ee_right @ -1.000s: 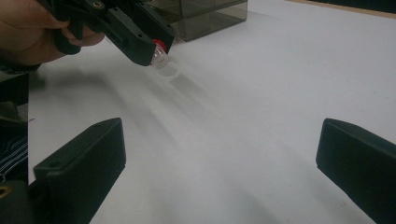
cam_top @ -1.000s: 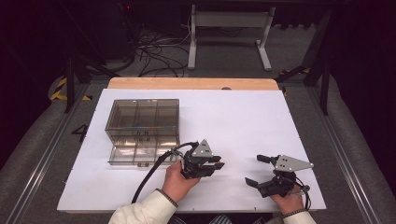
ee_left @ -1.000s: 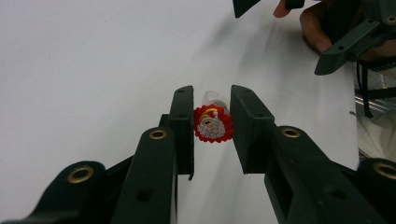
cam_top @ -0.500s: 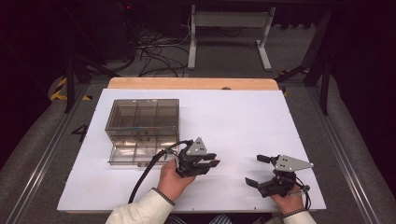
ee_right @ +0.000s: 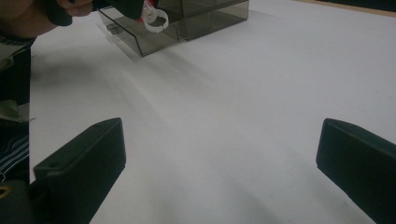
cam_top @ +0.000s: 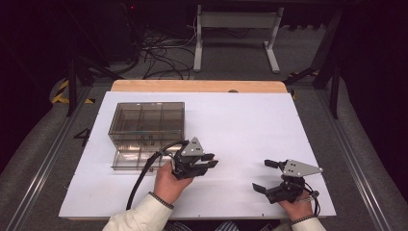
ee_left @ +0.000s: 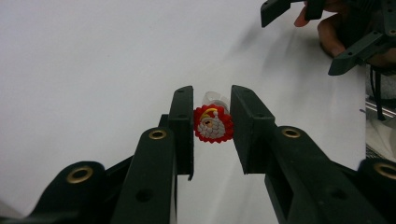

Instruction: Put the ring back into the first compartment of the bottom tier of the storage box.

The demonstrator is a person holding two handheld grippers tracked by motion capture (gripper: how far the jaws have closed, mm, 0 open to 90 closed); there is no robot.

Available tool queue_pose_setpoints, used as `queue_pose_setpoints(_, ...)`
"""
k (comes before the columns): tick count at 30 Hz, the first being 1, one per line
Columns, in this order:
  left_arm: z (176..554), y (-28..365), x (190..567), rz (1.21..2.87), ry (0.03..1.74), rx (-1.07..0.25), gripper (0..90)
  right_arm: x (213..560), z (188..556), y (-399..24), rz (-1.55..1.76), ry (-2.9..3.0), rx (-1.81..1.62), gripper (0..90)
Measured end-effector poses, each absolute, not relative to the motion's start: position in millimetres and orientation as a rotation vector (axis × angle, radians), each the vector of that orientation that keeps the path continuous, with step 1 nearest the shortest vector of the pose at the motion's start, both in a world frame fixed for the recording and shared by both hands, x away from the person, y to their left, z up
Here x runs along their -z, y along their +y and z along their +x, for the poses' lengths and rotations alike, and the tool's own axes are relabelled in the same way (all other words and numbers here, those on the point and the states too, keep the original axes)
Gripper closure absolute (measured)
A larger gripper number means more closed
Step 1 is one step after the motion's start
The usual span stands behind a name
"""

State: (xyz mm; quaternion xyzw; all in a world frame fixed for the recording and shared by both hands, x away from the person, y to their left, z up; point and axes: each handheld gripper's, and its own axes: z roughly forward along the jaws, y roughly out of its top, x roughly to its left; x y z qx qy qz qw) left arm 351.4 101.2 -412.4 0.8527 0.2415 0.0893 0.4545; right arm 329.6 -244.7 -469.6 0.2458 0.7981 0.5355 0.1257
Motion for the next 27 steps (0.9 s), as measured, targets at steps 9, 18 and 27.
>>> queue_pose_setpoints(9, 351, 124, 408, 2.09, 0.645, -0.254, 71.6, 470, 330, -245, 0.715, 2.325, -1.56, 2.0)
queue_pose_setpoints(18, 350, 144, 406, 2.074, 0.695, -0.28, 71.6, 470, 330, -245, 0.715, 2.325, -1.562, 2.0)
queue_pose_setpoints(27, 350, 160, 407, 2.068, 0.735, -0.295, 71.5, 470, 330, -245, 0.716, 2.323, -1.565, 2.0)
